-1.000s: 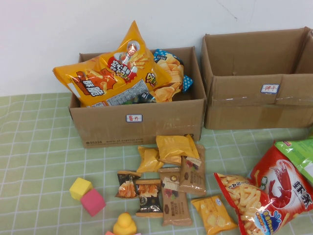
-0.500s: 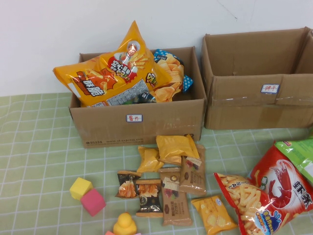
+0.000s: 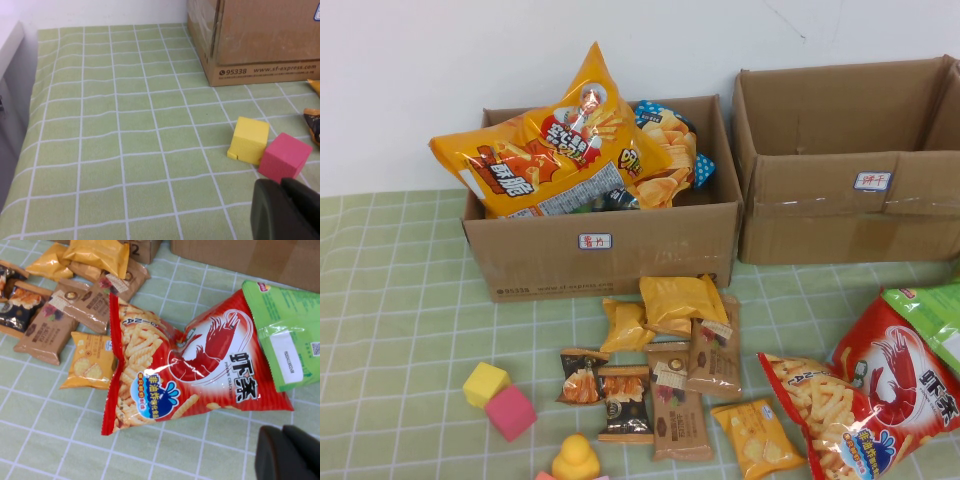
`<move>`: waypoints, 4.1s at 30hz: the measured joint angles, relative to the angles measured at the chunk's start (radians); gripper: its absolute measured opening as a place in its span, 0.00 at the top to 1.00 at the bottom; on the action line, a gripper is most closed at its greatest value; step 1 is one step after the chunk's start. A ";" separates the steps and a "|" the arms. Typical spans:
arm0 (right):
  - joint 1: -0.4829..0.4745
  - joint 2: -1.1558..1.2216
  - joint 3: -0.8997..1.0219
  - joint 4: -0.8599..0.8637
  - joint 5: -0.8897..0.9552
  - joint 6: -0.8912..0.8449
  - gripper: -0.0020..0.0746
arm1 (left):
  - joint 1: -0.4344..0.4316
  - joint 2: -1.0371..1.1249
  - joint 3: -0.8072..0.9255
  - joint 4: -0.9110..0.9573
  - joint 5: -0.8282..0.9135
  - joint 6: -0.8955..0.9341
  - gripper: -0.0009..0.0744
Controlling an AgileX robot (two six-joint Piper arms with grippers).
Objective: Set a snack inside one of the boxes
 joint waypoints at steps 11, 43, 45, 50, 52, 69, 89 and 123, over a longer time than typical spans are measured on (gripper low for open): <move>0.000 0.000 0.000 0.002 0.000 0.000 0.98 | 0.000 0.000 0.000 0.004 0.002 0.022 0.99; -0.066 -0.064 0.002 0.010 0.000 0.000 0.98 | 0.000 0.000 0.000 0.004 0.002 0.032 0.99; -0.098 -0.103 0.003 0.010 0.000 0.000 0.98 | 0.000 0.000 0.000 0.004 0.002 0.032 0.99; -0.212 -0.207 0.007 0.016 -0.004 0.000 0.98 | 0.000 0.000 0.000 0.004 0.002 0.032 0.99; -0.254 -0.236 0.007 0.026 -0.004 0.000 0.98 | 0.000 0.000 0.000 0.004 0.002 0.032 0.99; -0.325 -0.270 0.238 0.047 -0.245 0.000 0.98 | 0.000 0.000 0.000 0.004 0.002 0.032 0.99; -0.327 -0.409 0.428 0.004 -0.315 0.064 0.98 | 0.000 0.000 0.000 0.004 0.002 0.032 0.99; -0.327 -0.409 0.428 -0.024 -0.313 0.066 0.98 | 0.000 0.000 0.000 0.004 0.002 0.032 0.99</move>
